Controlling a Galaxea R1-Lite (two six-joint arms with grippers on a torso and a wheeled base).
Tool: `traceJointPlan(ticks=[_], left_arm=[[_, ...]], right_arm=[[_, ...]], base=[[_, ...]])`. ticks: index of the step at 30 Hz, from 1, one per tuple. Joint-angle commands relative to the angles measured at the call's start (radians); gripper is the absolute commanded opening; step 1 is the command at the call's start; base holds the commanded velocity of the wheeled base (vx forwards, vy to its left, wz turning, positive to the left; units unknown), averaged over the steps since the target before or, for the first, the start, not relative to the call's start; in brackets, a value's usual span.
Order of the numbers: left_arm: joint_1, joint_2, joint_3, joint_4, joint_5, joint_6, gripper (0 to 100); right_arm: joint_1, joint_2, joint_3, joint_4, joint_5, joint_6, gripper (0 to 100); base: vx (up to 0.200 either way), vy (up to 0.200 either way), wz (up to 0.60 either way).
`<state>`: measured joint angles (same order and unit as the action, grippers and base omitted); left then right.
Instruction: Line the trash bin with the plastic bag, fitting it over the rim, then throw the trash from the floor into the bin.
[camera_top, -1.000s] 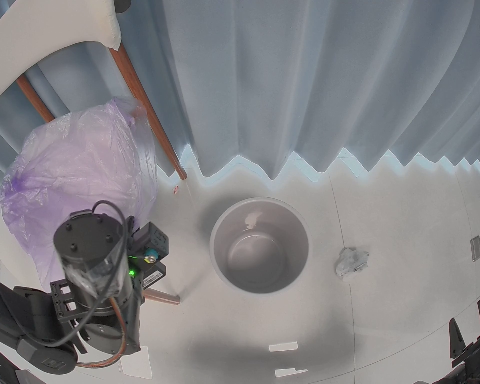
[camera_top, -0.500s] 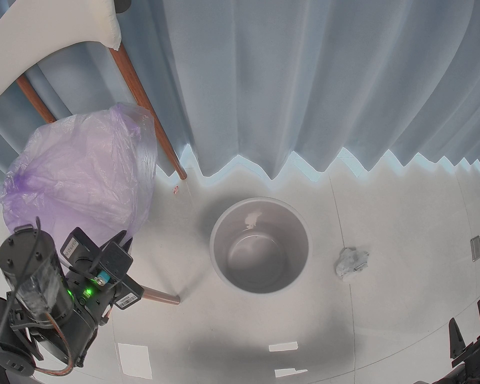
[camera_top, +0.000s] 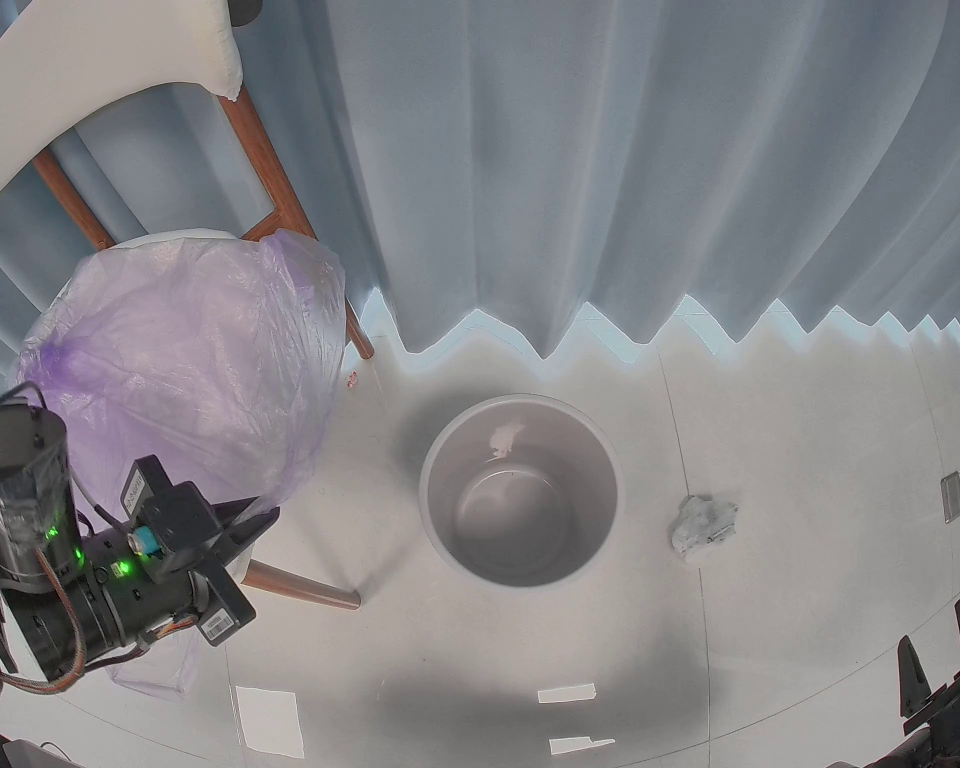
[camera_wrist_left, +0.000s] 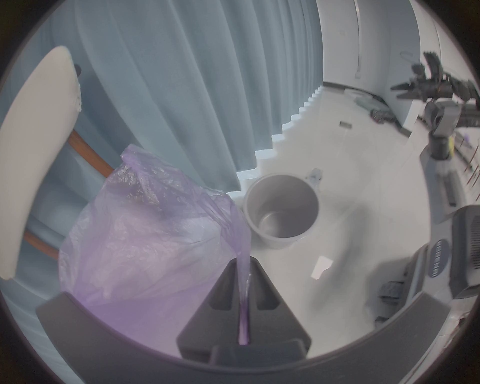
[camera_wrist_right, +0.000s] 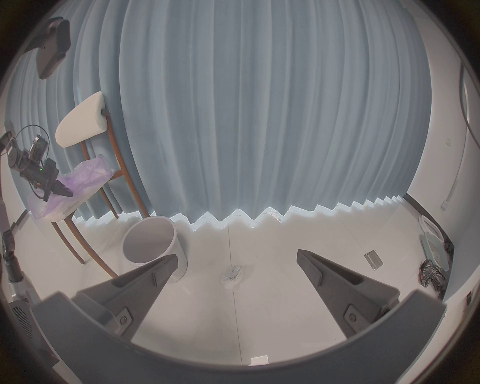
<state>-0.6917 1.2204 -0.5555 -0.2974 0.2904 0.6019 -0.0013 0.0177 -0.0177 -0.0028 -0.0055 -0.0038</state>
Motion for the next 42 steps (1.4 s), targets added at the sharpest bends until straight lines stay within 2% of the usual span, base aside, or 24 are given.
traceJointPlan(ticks=[1,4,7,9,13,15,17,20,21,22,23,29,30,32,37,40,42], left_arm=[[0.055,-0.087,-0.078,0.116,-0.122,-0.071,0],[0.077,-0.107,-0.081,0.184,-0.238,-0.157,0],[0.089,-0.122,-0.006,0.185,-0.395,-0.217,0],[0.098,-0.139,0.019,0.178,-0.514,-0.332,0],[0.103,-0.156,0.06,0.162,-0.602,-0.508,0],[0.101,-0.174,0.06,0.12,-0.636,-0.562,0],[0.101,-0.177,0.059,0.057,-0.708,-0.633,0],[0.103,-0.179,0.068,-0.091,-0.818,-0.803,0],[0.103,-0.179,0.068,-0.091,-0.818,-0.803,0],[0.103,-0.174,0.062,-0.173,-0.844,-0.893,0],[0.103,-0.17,0.057,-0.212,-0.846,-0.918,0],[0.103,-0.041,-0.02,-0.365,-0.821,-0.927,0],[0.109,-0.016,-0.014,-0.411,-0.783,-0.941,0],[0.112,0.002,-0.017,-0.462,-0.758,-0.97,0],[0.112,0.011,-0.015,-0.566,-0.771,-0.985,0],[0.089,0.01,-0.006,-0.586,-0.821,-0.979,0],[0.021,0.01,0.029,-0.588,-0.879,-0.982,0]], right_arm=[[0.0,-0.018,0.018,0.0,0.001,-0.001,100],[0.0,-0.018,0.018,0.0,0.001,-0.001,100],[0.0,-0.018,0.018,0.0,0.001,-0.001,100],[0.0,-0.018,0.018,0.0,-0.001,-0.001,100],[0.0,-0.018,0.018,0.0,-0.001,-0.001,100],[0.0,-0.018,0.018,0.0,-0.001,-0.001,100],[0.0,-0.018,0.018,0.0,0.001,-0.001,100],[0.0,-0.018,0.018,0.0,-0.001,-0.001,100],[0.0,-0.018,0.018,0.0,-0.001,-0.001,100],[0.0,-0.018,0.018,0.0,0.001,-0.001,100],[0.0,-0.018,0.018,0.0,0.001,-0.001,100],[0.0,-0.018,0.018,0.0,0.001,-0.001,100],[0.0,-0.018,0.018,0.0,0.001,-0.001,100],[0.0,-0.018,0.018,0.0,-0.001,-0.001,100],[0.0,-0.018,0.018,0.0,-0.001,-0.001,100],[0.0,-0.018,0.018,0.0,-0.001,-0.001,100],[0.0,-0.018,0.018,0.0,-0.001,-0.001,100]], base=[[0.0,0.0,0.0],[0.0,0.0,0.0],[0.0,0.0,0.0],[0.0,0.0,0.0],[0.0,0.0,0.0],[0.0,0.0,0.0],[0.0,0.0,0.0],[0.0,0.0,0.0],[0.0,0.0,0.0],[0.0,0.0,0.0],[0.0,0.0,0.0],[0.0,0.0,0.0],[0.0,0.0,0.0],[0.0,0.0,0.0],[0.0,0.0,0.0],[0.0,0.0,0.0],[0.0,0.0,0.0]])
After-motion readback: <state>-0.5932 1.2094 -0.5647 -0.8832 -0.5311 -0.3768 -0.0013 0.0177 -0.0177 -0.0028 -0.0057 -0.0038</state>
